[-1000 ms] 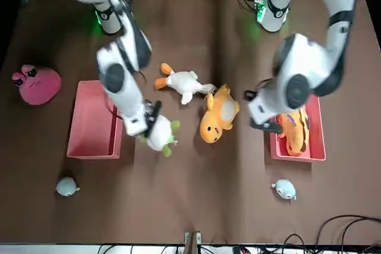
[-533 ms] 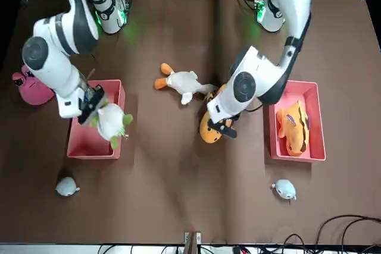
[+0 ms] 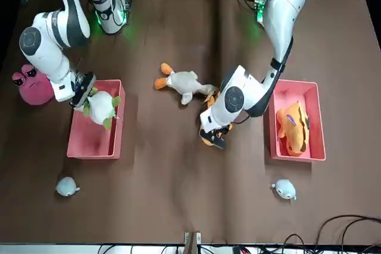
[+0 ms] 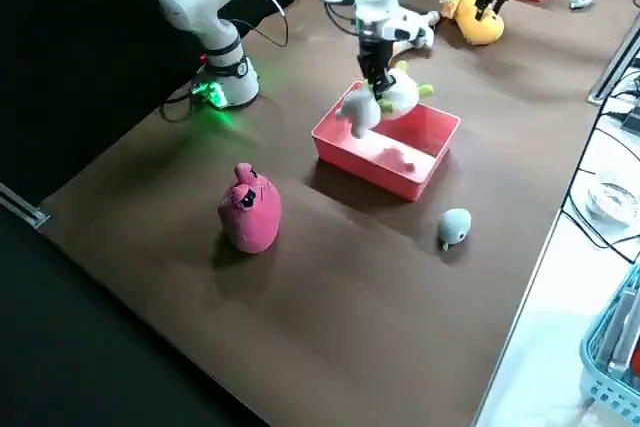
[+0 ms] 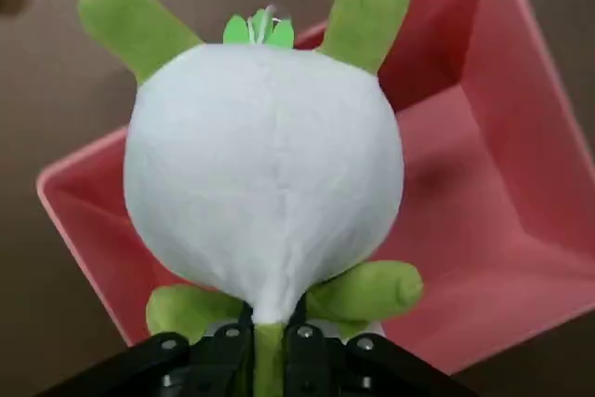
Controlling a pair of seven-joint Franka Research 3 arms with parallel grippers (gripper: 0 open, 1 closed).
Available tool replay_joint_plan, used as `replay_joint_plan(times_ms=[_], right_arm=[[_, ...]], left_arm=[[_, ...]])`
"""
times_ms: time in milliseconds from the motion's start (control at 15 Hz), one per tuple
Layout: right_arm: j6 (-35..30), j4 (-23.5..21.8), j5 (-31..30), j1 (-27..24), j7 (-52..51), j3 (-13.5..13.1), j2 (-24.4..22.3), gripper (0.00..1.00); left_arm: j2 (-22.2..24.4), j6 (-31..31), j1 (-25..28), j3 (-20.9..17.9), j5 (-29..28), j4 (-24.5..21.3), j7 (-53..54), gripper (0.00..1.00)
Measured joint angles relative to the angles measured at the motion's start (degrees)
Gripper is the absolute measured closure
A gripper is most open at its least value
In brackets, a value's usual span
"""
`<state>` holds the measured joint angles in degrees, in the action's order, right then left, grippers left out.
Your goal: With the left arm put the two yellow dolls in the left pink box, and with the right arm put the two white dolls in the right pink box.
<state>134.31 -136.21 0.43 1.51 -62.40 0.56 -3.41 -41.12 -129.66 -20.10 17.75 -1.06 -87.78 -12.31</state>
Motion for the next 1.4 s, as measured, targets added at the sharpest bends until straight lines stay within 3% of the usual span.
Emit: replay_joint_plan(times_ms=[200, 400, 667, 867, 1000, 1067, 1400], right_arm=[[2.8, -3.4, 0.0, -1.7, -2.7, 0.0, 0.0, 0.88], [4.5, -6.1, 0.0, -2.3, -3.2, 0.1, 0.2, 0.84], [4.7, -7.1, 0.0, -2.3, -3.2, 0.4, 0.2, 0.52], [4.7, -6.7, 0.0, -2.3, -3.3, 0.5, 0.2, 0.22], [3.6, -5.8, 0.0, -2.3, -3.3, 0.7, 0.0, 0.04], [2.0, -4.8, 0.0, -2.3, -3.3, 0.8, 0.0, 0.00], [-10.1, 2.9, 0.5, 0.7, 2.0, 1.3, -0.9, 0.00]], left_arm=[[-1.7, -2.3, 0.0, -0.9, -0.6, 0.0, 1.5, 0.08], [-3.3, -4.1, -0.1, -1.4, -0.6, 0.2, 3.6, 0.41], [-3.1, -3.7, 0.3, -1.4, -0.6, 0.9, 3.5, 0.74], [-1.9, 0.4, 0.9, -1.5, -0.6, 1.1, 3.3, 0.97], [-0.4, 4.6, 1.3, -1.8, -0.6, 1.4, 2.4, 1.00], [0.6, 7.0, 1.6, -1.8, -0.6, 1.5, 1.9, 1.00], [7.9, 19.9, 3.9, -2.1, -0.9, 1.9, 0.0, 1.00]])
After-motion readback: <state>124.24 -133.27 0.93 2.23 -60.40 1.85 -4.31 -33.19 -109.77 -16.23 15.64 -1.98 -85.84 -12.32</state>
